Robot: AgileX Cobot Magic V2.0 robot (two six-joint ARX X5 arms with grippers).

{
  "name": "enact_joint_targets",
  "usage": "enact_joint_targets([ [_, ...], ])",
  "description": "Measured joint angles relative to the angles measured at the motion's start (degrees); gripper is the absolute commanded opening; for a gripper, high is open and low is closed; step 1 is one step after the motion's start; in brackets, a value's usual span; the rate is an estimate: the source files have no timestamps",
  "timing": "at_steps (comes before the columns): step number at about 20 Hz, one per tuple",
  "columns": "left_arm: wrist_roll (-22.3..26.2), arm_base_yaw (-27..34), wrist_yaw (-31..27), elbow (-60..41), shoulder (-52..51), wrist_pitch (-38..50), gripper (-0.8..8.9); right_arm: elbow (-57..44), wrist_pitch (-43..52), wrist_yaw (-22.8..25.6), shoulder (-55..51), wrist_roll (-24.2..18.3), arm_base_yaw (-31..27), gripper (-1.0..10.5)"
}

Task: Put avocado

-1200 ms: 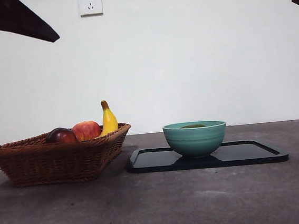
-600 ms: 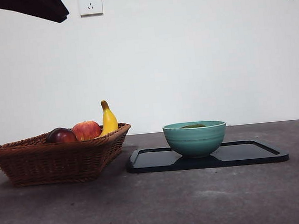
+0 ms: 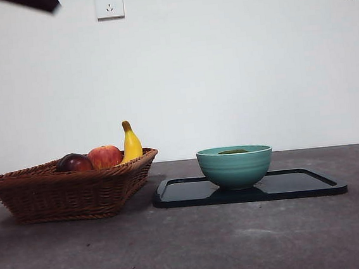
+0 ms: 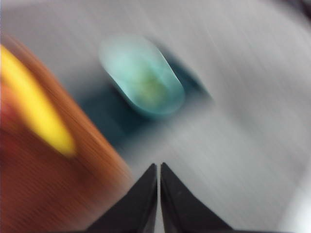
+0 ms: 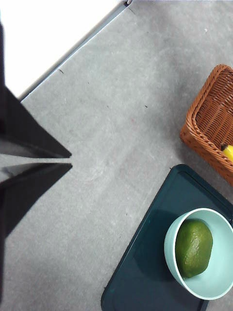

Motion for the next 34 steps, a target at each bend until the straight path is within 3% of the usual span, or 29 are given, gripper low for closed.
enact_joint_targets([
  [6,3.6,21.9,-2.0,-12.9,-18.0,23.6,0.09,0.0,0.0,0.0,0.0,0.0,0.0,0.1],
  [11,4.1,31.6,-12.5,-27.8,-32.5,28.4,0.09,0.0,0.0,0.0,0.0,0.0,0.0,0.1],
  [20,3.0,33.7,-12.7,-47.1,-46.9,26.9,0.09,0.0,0.0,0.0,0.0,0.0,0.0,0.1],
  [34,2.8,33.7,-12.7,-52.4,-50.0,22.2,0.09,0.0,0.0,0.0,0.0,0.0,0.0,0.1],
])
